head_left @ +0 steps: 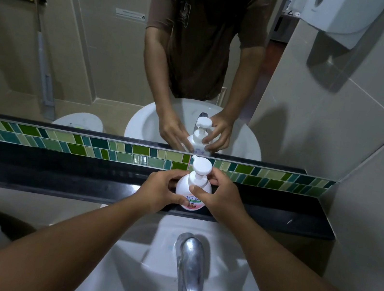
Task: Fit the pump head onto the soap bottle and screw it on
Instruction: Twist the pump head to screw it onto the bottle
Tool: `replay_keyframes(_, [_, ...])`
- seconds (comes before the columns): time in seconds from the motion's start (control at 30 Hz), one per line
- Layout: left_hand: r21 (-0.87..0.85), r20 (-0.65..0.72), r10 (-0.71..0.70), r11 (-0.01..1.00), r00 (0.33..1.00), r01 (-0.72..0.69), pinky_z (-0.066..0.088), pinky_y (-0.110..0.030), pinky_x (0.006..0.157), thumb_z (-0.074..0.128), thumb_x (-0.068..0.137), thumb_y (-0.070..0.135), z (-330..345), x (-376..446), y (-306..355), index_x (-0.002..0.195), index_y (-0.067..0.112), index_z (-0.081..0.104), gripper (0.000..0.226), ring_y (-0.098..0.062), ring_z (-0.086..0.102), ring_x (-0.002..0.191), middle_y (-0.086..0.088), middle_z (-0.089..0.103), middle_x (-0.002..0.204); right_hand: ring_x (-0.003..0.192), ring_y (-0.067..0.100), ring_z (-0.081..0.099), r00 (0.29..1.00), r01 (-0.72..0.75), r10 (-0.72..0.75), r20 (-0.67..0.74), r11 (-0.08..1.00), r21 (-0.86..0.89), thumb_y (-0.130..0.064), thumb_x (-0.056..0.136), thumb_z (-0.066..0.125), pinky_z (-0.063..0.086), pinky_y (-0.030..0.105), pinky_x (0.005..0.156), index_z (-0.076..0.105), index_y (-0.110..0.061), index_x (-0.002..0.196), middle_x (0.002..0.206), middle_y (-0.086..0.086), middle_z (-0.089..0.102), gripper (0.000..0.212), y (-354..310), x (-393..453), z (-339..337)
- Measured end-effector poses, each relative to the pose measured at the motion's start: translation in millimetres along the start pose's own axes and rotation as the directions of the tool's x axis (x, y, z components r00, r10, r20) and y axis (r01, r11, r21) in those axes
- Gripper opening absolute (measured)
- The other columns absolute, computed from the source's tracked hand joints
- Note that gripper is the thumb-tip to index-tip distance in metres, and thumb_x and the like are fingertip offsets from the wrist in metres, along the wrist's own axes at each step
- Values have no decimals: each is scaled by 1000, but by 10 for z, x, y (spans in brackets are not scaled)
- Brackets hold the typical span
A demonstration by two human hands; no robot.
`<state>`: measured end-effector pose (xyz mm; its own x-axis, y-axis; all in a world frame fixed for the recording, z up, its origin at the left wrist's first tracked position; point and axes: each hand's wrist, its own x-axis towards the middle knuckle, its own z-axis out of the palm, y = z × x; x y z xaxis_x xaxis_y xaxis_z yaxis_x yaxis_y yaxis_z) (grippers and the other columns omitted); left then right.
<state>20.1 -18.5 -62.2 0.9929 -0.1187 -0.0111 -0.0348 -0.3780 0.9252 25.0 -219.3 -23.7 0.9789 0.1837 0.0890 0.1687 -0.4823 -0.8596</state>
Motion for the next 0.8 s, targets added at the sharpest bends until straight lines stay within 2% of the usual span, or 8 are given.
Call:
replay_keyframes(0.13, [-49,8,16,999,1000,-16,59,-22,99,100,64,1,-5,-21,-1,138,17,71,81,-2,77,107,4,81,121,84,-16,60,1000,-15,15,-4,1000,13,-15,76,88,44,4,70,69,-13,110,96,-12,69,39,-14,-13,-5])
replay_keyframes(0.27, [-66,53,33,997,998,-29,57,-16,97,97,69,2,-52,-37,12,136,14,72,73,0,74,109,3,80,121,79,-14,61,999,-33,34,-16,999,38,-20,70,93,47,7,68,62,-14,102,94,-11,70,45,-29,-13,28])
replay_keyframes(0.37, [-33,64,46,998,997,-44,56,-14,96,97,70,3,-72,-37,40,135,14,74,70,5,73,107,3,80,122,91,-9,64,1000,-19,19,5,998,68,-25,66,96,51,9,73,61,-22,108,104,-13,71,55,-60,-27,24])
replay_keyframes(0.47, [-14,63,49,999,997,-49,57,-22,103,98,70,5,-73,-25,45,135,14,73,70,-1,74,112,3,80,123,97,-2,65,999,16,-19,32,997,80,-18,74,90,50,13,78,64,-27,119,111,-6,71,52,-58,-61,16])
replay_keyframes(0.53, [-22,65,49,999,997,-47,58,-27,105,97,71,4,-70,-14,39,135,14,73,70,-5,75,113,3,80,123,97,7,66,1000,7,-9,24,998,59,-15,79,83,50,23,82,68,-23,118,111,3,69,43,-39,-71,20])
replay_keyframes(0.6, [-21,69,44,999,997,-42,58,-31,106,97,71,2,-68,-3,30,135,14,73,70,-6,75,113,3,80,122,99,11,67,999,-22,20,25,998,59,-14,81,79,49,26,81,68,-18,118,111,5,69,39,-7,-80,29])
replay_keyframes(0.7, [6,83,39,999,996,-40,59,-36,107,97,71,5,-83,11,30,134,17,75,68,-8,76,112,4,82,119,99,8,68,997,-71,70,7,993,96,-21,76,88,52,23,79,63,-17,113,110,-1,72,44,-13,-88,31])
replay_keyframes(0.8, [25,109,31,999,994,-34,59,-40,107,98,71,9,-102,18,21,131,22,76,65,-12,77,114,7,83,117,94,-6,66,995,-96,97,-4,987,125,-26,67,95,51,13,76,54,-19,115,108,-11,68,63,-64,-102,24])
